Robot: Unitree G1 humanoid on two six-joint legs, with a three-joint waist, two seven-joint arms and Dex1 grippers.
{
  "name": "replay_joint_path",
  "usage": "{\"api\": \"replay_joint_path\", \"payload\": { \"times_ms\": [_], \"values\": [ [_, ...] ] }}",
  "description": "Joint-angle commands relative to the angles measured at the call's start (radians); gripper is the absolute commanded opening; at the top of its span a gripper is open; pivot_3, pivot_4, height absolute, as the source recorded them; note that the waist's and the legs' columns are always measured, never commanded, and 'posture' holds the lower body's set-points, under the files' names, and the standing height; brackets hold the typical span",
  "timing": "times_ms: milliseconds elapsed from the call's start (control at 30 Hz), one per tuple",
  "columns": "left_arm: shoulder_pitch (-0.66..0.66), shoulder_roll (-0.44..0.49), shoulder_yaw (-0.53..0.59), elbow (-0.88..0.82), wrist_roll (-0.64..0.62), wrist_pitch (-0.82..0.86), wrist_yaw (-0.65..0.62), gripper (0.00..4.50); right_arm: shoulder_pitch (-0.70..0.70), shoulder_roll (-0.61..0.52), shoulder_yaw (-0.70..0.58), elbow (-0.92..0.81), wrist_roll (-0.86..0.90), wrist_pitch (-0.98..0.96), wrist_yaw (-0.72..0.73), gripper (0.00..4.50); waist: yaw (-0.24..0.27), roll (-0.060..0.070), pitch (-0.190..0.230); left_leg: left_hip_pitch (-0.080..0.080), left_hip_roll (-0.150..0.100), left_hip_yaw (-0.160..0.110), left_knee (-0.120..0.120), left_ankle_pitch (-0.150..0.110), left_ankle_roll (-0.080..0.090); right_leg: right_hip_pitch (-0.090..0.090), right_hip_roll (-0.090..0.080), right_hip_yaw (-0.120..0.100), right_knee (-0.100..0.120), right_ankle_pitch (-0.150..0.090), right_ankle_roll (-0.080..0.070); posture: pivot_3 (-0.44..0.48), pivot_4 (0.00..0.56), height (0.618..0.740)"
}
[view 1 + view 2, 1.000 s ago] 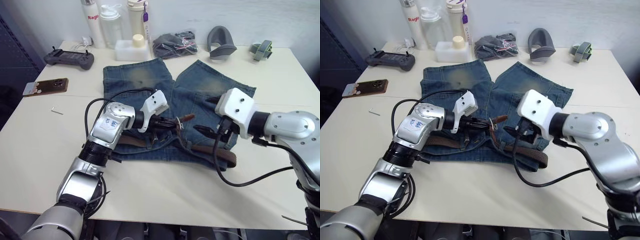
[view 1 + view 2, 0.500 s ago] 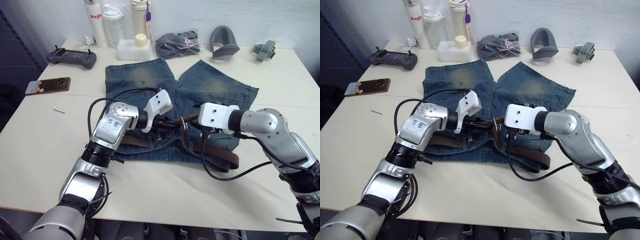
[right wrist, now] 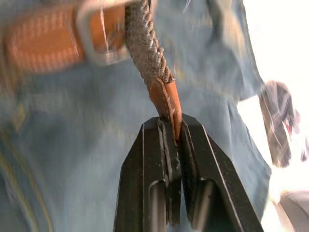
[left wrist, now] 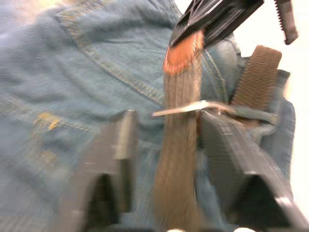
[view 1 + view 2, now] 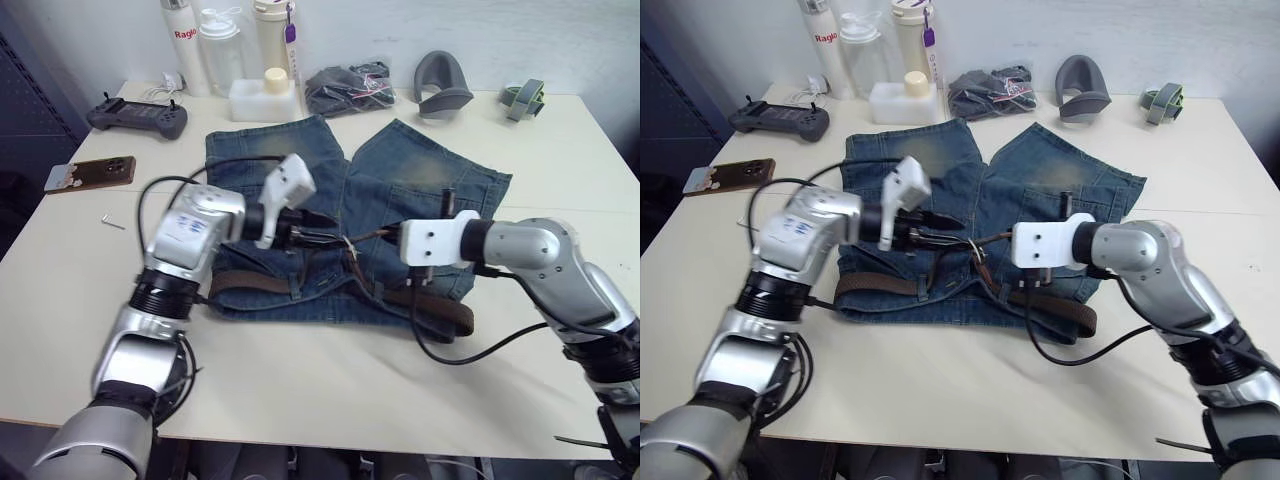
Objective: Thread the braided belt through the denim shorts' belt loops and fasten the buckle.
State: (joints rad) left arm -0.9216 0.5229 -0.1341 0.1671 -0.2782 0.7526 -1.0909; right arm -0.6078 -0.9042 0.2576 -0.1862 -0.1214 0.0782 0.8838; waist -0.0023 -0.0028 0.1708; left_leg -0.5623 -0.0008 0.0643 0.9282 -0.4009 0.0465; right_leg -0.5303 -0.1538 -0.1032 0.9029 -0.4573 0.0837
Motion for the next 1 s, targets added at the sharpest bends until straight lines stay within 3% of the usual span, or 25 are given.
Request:
{"api": "replay_joint_path", "payload": {
  "times_ms": [33,67,233,533,667,767,1000],
  "values": [
    [-0.036,0.067,0.070,-0.018,-0.058,0.032,-0.036,4.07,0.017,-0.075,-0.113,0.026,0.017,-0.076,0.027,0.00,0.001,0.000,0.000,0.000,0.000,0.000,0.000,0.000,0.000,0.000,0.000,0.000,0.000,0.000,0.000,0.000,0.150,0.649],
    [-0.037,0.079,0.076,-0.019,-0.062,0.037,-0.039,4.43,0.019,-0.091,-0.133,0.033,0.026,-0.080,0.035,0.00,0.001,0.000,0.000,0.000,0.000,0.000,0.000,0.000,0.000,0.000,0.000,0.000,0.000,0.000,0.000,0.000,0.150,0.649],
    [-0.066,0.034,0.078,-0.001,-0.045,-0.002,0.032,4.43,-0.017,-0.127,-0.183,0.060,0.058,0.001,0.078,0.00,0.006,0.000,0.000,0.000,-0.001,0.000,0.000,0.000,0.000,0.000,-0.001,0.000,0.000,0.000,0.000,0.000,0.150,0.649],
    [-0.104,-0.180,-0.035,-0.013,0.021,-0.113,0.167,4.43,-0.100,-0.044,-0.151,-0.032,0.124,0.197,0.125,0.00,0.008,0.000,0.000,-0.001,-0.002,0.000,0.000,0.001,0.002,0.000,-0.003,-0.001,0.000,0.000,0.001,0.000,0.150,0.649],
    [-0.102,-0.222,-0.101,0.023,0.086,-0.176,0.199,4.43,-0.113,-0.031,-0.157,-0.057,0.124,0.234,0.128,0.00,0.005,0.000,0.000,-0.001,-0.003,0.000,-0.001,0.001,0.002,0.000,-0.003,-0.001,0.001,0.000,0.001,0.000,0.150,0.649],
    [-0.114,-0.251,-0.099,0.047,0.088,-0.177,0.224,3.58,-0.106,-0.028,-0.166,-0.079,0.130,0.252,0.126,0.00,0.003,0.000,0.000,0.000,-0.003,0.000,-0.001,0.001,0.002,0.000,-0.003,-0.001,0.001,0.000,0.001,0.000,0.150,0.649],
    [-0.116,-0.270,-0.085,0.053,0.070,-0.165,0.212,0.55,-0.081,-0.030,-0.174,-0.098,0.129,0.274,0.119,0.00,0.005,0.000,0.000,-0.001,-0.003,0.000,-0.001,0.002,0.002,0.000,-0.003,-0.001,0.000,0.000,0.001,0.000,0.150,0.649]
  ]
}}
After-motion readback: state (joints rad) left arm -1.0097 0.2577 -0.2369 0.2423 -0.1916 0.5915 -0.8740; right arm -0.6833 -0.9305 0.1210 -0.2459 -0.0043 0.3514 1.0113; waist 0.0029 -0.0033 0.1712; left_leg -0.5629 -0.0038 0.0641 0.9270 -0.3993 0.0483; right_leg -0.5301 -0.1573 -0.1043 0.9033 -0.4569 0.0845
